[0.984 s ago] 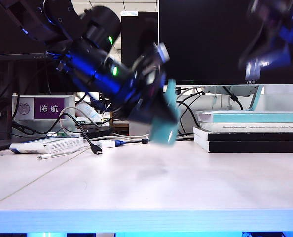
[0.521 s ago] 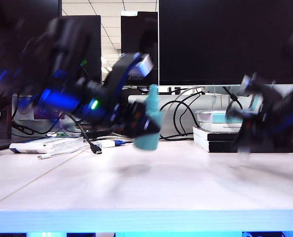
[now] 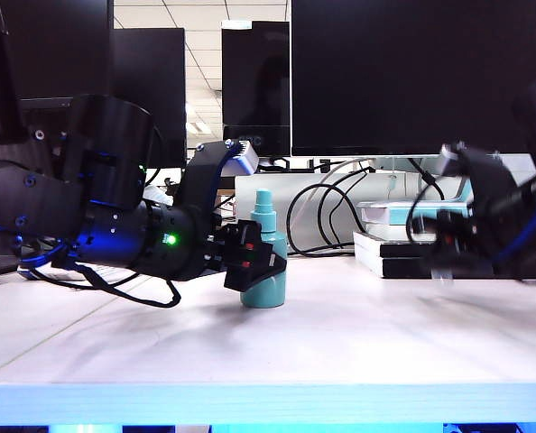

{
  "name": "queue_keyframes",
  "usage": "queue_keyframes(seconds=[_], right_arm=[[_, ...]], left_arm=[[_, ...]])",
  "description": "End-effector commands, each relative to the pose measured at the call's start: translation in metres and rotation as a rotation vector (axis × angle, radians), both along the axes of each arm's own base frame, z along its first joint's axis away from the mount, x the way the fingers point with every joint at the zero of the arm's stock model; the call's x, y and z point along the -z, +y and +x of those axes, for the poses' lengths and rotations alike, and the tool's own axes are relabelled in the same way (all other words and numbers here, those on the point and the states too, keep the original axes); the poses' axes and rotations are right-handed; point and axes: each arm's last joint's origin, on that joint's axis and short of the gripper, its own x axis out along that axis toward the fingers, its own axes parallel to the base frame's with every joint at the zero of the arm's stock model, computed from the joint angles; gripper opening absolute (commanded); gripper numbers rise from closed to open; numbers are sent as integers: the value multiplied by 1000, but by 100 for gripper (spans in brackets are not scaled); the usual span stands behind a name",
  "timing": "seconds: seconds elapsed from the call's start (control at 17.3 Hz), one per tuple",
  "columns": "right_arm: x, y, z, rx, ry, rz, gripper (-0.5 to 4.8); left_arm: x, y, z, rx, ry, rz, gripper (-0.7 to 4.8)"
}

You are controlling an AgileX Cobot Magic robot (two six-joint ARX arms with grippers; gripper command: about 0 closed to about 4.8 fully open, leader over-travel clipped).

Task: Pick up the sprayer with the left hand and remove the lid with the right hand then place it on the table.

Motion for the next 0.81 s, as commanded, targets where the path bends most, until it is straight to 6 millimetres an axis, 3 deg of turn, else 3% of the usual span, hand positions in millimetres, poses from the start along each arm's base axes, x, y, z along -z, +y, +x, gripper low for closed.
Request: queue_keyframes(seconds=[0.06, 0.23, 0.29, 0.35, 0.41, 0.46, 0.64, 0.81], right_arm=[[8, 0, 1, 2, 20, -10, -8], [17, 0, 1, 6, 50, -6, -4], [16, 0, 2, 6, 40, -4, 48], [14, 1, 3, 6, 18, 1, 193], [10, 1, 4, 6, -16, 12, 447], [7, 1, 5, 17, -35, 40, 479], [-4, 2, 6, 3, -96, 76, 479], [-40, 1, 3, -8, -242, 106, 479]], left_arm=[[1, 2, 2, -30, 23, -12, 67], [1, 2, 3, -52, 37, -14, 119], [1, 2, 3, -51, 35, -16, 253], [-1, 2, 3, -51, 28, -20, 390], [-3, 2, 3, -51, 8, -35, 479], [-7, 2, 3, -53, 0, -55, 479], [-24, 2, 3, -66, -26, -103, 479], [-55, 6, -1, -107, -101, -116, 479]])
